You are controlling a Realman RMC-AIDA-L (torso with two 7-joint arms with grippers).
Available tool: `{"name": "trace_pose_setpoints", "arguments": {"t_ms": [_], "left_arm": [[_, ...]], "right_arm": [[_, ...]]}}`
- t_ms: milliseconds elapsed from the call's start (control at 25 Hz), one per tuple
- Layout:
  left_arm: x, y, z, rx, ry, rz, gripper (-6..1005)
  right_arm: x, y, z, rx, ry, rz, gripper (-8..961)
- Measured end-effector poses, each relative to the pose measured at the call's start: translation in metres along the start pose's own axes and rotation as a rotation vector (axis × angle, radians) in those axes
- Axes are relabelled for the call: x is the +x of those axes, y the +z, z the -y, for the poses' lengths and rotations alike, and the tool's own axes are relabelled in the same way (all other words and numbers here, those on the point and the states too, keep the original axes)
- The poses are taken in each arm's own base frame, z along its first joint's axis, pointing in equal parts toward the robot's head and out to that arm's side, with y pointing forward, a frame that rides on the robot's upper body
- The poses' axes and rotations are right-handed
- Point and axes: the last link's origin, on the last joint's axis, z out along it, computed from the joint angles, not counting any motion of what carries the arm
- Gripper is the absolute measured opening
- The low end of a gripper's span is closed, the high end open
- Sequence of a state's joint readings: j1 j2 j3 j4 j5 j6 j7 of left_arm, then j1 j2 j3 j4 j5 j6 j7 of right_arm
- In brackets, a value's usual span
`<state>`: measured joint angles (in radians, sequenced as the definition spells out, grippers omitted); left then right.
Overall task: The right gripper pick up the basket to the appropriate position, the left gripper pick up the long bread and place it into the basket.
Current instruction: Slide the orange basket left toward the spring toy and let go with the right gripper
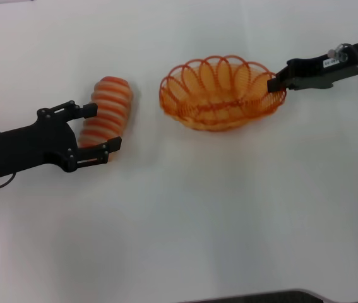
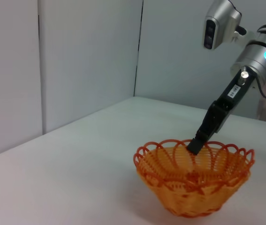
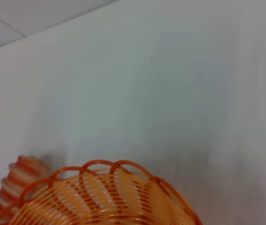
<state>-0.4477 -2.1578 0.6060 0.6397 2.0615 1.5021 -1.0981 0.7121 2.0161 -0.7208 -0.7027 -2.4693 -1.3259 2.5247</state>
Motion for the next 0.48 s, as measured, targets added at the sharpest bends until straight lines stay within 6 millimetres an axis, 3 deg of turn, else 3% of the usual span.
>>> {"name": "trace_pose_setpoints", "arguments": {"t_ms": [480], "left_arm": [[0.0,0.005,0.003,0.018,0.006,0.016,843]], "right_arm": [[-0.005,0.018,-0.012,0.013,0.023,0.041,87]]}}
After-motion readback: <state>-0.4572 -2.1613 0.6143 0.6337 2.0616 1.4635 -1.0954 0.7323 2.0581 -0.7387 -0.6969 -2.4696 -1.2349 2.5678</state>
